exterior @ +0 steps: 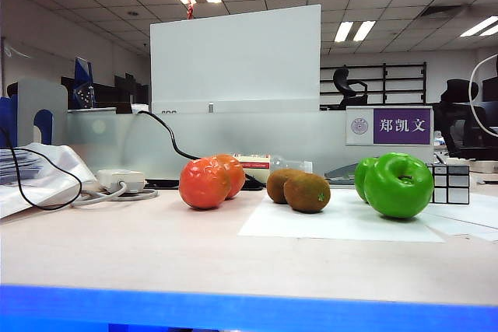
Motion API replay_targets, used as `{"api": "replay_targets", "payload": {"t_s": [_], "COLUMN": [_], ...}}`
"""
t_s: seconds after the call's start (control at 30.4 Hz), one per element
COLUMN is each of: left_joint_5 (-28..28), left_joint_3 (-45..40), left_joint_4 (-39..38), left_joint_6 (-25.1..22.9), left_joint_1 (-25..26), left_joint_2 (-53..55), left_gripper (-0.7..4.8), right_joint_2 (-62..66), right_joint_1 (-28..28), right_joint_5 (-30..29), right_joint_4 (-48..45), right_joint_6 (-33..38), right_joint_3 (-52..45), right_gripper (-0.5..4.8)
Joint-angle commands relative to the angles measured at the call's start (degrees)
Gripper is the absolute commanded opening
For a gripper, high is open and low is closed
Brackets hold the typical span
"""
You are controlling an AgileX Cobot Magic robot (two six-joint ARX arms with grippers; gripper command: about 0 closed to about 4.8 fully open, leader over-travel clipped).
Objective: Put the same fruits together.
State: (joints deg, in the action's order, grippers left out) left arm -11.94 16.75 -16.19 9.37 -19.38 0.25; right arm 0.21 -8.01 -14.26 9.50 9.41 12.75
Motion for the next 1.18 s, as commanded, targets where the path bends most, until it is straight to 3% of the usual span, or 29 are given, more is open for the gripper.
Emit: {"api": "replay_targets", "payload": {"t_s": [0.03, 0.16, 0.33, 0.49, 1.12, 1.18], "left_joint_5": [1.25, 3.8, 5.57, 5.73, 5.77, 8.59], "left_joint_3": [-2.38, -5.09, -9.11, -11.41, -14.47, -14.47], "left_joint_4": [4.83, 6.88, 7.28, 7.26, 4.66, 4.66], "left_joint_6": [1.68, 4.59, 4.81, 4.52, 5.79, 4.24], "left_joint_1": [0.13, 0.11, 0.13, 0.13, 0.13, 0.15], "left_joint_2": [-0.11, -0.11, -0.11, -0.13, -0.13, -0.13], "left_gripper": [-0.05, -0.05, -0.05, -0.05, 0.03, 0.04], "right_joint_2": [-0.09, -0.09, -0.11, -0.11, -0.13, -0.13], "right_joint_1": [0.0, 0.0, -0.04, -0.02, -0.02, -0.02], "right_joint_5": [3.37, 4.35, 7.8, 14.19, 14.16, 14.16], "right_joint_4": [-2.01, -5.97, -12.94, -10.67, -10.34, -10.34], "right_joint_6": [0.33, 1.29, 5.22, 5.6, 5.6, 5.6], "right_joint_3": [-1.77, -5.31, -11.74, -12.52, -12.52, -12.52], "right_gripper": [-0.08, -0.08, -0.08, -0.08, -0.08, -0.08]}}
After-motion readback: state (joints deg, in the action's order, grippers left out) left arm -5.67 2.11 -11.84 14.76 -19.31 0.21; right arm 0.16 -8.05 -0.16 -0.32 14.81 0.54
